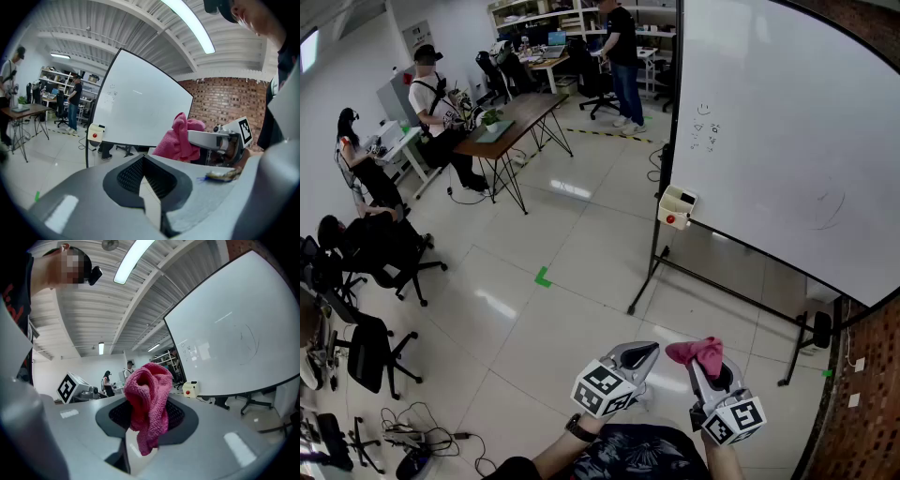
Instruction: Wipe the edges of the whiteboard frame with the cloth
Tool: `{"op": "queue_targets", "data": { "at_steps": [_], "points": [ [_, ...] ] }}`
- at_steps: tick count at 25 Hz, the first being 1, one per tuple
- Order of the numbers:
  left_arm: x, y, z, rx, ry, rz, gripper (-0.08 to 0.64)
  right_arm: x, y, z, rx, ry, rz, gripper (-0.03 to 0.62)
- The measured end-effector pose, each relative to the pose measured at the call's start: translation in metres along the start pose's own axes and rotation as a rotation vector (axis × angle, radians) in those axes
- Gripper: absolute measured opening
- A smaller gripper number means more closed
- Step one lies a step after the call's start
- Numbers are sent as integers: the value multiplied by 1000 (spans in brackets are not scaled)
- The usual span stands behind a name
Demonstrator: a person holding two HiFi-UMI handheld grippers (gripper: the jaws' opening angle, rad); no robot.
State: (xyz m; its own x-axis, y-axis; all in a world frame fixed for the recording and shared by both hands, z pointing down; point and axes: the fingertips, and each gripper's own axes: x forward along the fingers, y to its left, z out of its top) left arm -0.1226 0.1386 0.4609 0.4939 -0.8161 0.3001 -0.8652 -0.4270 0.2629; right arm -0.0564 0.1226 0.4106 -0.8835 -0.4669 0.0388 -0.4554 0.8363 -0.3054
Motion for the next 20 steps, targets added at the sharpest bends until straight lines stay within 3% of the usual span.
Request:
{"op": "queue_targets", "data": {
  "at_steps": [10,15,20],
  "points": [
    [78,63,47,63,32,-21,-2,88,-68,33,-122,85,98,126],
    [105,136,59,28,18,28,-3,171,-107,38,-153,92,117,126],
    [130,218,77,5,-12,44,-3,275,-156,29,-176,108,69,126]
  ]
}}
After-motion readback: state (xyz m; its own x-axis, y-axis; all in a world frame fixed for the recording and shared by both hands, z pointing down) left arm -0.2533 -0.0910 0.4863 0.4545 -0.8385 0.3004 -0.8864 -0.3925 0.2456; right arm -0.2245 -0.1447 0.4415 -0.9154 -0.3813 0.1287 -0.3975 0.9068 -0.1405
